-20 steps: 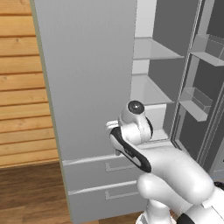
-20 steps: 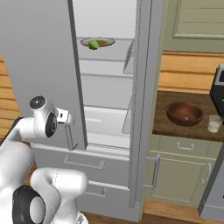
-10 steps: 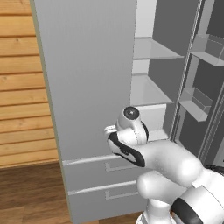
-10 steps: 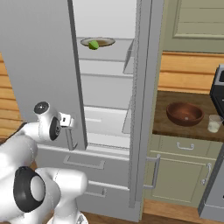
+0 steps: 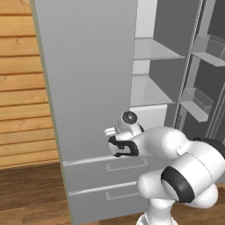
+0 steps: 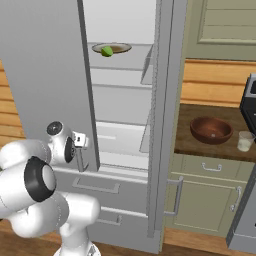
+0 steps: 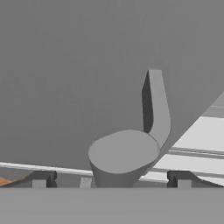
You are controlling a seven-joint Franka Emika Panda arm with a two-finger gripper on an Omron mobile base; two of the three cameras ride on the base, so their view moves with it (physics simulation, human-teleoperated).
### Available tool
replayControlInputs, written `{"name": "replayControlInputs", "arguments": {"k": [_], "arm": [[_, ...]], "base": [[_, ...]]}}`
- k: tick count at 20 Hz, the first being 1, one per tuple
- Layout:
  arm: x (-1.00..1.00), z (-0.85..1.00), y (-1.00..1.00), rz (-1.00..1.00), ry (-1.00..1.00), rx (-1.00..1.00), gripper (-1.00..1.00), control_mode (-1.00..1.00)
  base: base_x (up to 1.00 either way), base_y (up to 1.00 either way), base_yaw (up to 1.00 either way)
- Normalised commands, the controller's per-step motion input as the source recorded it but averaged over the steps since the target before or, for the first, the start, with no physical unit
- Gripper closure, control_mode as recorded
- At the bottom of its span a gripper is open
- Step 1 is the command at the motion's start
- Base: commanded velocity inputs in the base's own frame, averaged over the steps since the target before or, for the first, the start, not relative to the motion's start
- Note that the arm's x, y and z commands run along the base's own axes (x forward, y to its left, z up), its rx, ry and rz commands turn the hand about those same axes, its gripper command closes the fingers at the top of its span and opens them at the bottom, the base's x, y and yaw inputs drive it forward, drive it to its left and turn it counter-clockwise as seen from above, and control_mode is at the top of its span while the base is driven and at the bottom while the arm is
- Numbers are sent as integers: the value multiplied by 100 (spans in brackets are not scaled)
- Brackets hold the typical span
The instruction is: Grab a lemon wedge from the fridge and one ice cube from the ice bowl, and put them in the glass of lemonade.
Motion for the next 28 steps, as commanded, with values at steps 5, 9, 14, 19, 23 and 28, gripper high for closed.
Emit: {"name": "replayControlInputs", "arguments": {"k": [5,9,14,19,23,28], "arm": [[22,-25,0,0,0,0,-100,-100],[39,-19,0,0,1,0,-100,-100],[29,0,0,0,5,0,100,-100],[16,0,0,0,2,0,100,-100],[2,1,23,0,2,0,100,-100],[-4,10,71,2,0,0,100,-100]], "base": [[0,0,0],[0,0,0],[0,0,0],[0,0,0],[0,0,0],[0,0,0]]}}
